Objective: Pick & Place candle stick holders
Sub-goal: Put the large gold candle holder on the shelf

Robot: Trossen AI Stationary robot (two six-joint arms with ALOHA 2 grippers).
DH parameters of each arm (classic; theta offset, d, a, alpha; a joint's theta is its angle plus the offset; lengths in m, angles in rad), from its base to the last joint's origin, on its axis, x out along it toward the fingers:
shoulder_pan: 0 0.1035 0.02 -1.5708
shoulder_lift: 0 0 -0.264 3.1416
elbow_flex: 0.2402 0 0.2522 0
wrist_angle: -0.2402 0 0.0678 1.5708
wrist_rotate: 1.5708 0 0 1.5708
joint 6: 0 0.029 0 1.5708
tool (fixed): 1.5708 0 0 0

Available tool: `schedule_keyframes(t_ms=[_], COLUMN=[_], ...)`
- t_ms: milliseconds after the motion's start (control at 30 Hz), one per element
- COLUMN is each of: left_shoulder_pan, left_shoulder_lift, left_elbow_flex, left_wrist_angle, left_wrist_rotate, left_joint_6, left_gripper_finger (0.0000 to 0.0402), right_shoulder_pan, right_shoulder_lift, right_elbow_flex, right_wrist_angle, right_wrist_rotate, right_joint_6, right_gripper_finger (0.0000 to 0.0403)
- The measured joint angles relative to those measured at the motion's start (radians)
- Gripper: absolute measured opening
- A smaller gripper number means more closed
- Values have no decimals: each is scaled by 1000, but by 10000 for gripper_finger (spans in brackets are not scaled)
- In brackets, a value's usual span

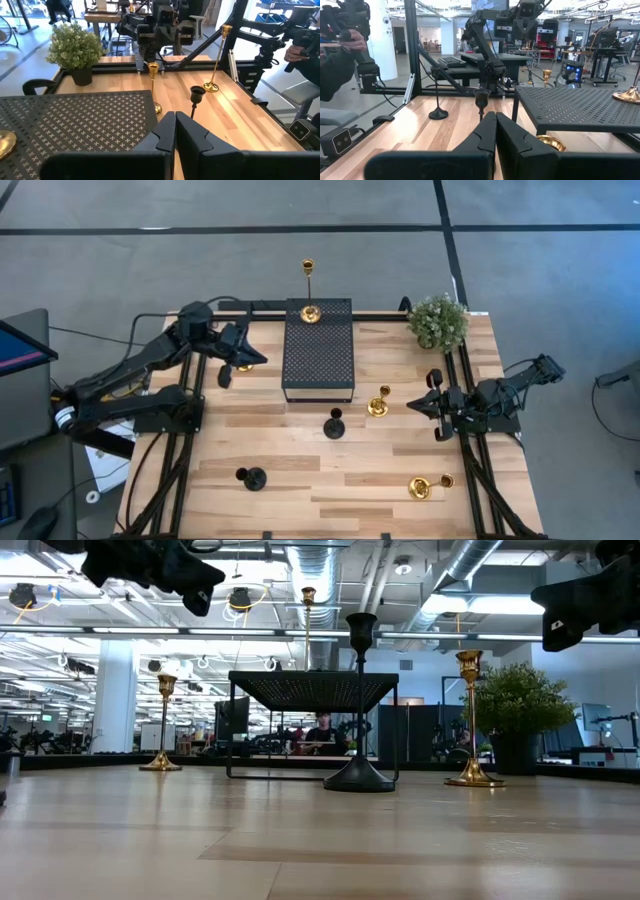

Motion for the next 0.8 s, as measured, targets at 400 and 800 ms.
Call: schedule_keyframes(t_ms=[400,800], left_shoulder_pan=[-2,-30], left_shoulder_lift=[71,72], left_elbow_flex=[0,0], left_wrist_angle=[7,20], left_wrist_rotate=[0,0], left_joint_6=[-3,-3], left_gripper_finger=[11,7], right_shoulder_pan=[0,1], right_shoulder_lift=[0,0], right_elbow_flex=[0,18], right_wrist_angle=[0,-40], right_wrist_rotate=[-3,-230], right_joint_6=[0,0], right_gripper_finger=[0,0])
